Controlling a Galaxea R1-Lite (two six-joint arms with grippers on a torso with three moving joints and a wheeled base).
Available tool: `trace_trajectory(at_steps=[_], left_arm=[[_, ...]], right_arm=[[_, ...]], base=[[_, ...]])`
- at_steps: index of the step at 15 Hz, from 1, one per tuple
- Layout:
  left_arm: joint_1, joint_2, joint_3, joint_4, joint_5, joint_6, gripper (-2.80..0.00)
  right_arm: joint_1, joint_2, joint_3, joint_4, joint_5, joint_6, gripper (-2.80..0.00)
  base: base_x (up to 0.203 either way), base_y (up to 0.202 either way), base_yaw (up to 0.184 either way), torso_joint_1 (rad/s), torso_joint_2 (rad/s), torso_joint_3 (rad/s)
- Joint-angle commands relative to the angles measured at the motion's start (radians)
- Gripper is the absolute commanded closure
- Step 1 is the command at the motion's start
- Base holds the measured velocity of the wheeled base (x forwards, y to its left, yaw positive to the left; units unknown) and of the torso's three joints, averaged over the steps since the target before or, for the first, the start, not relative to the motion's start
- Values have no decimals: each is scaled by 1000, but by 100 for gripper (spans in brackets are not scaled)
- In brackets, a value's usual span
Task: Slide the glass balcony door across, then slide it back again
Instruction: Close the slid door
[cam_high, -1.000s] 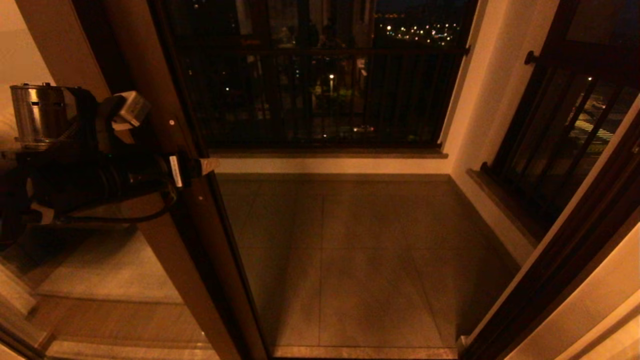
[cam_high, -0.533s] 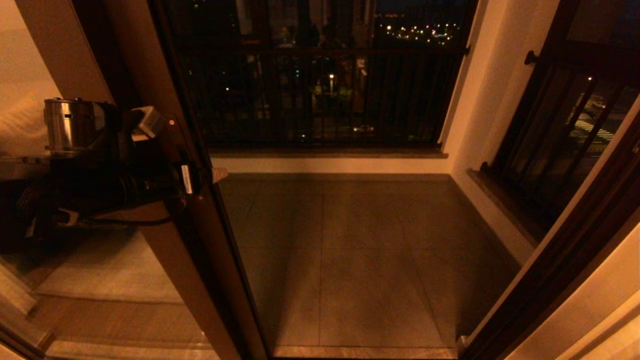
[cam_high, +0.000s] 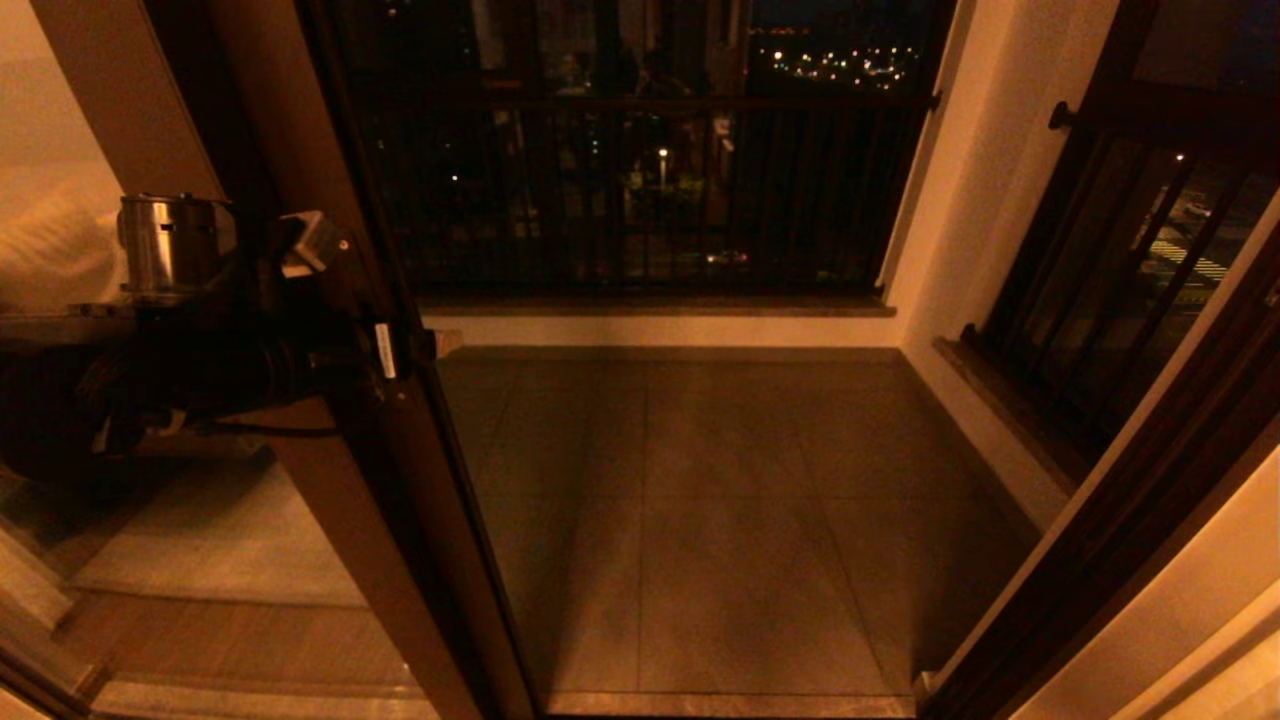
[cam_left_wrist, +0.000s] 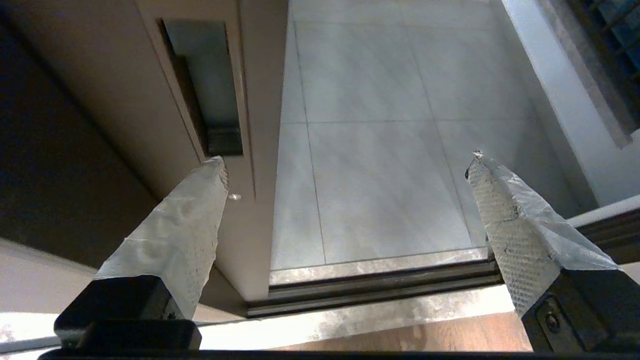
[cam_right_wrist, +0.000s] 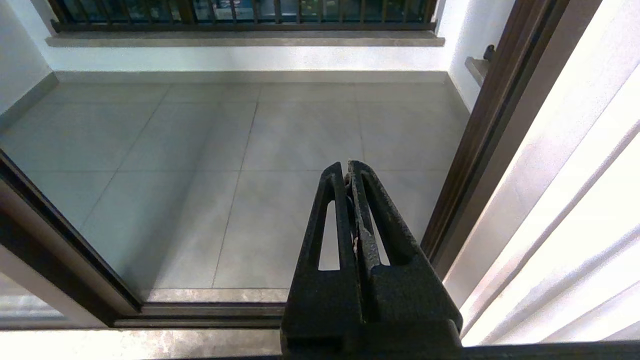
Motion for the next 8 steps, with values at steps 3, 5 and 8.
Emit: trace_trajectory(at_steps=[3, 5, 8], left_arm=[[0, 47, -35, -2, -1, 1, -280], [0, 54, -48, -2, -1, 2, -280], [0, 67, -70, -2, -1, 3, -280]], right_arm=[[0, 0, 2, 0, 1, -1, 0], [0, 0, 2, 0, 1, -1, 0], [0, 0, 2, 0, 1, -1, 0]], base=[[0, 0, 0, 0, 0, 0], [0, 0, 0, 0, 0, 0], [0, 0, 0, 0, 0, 0]])
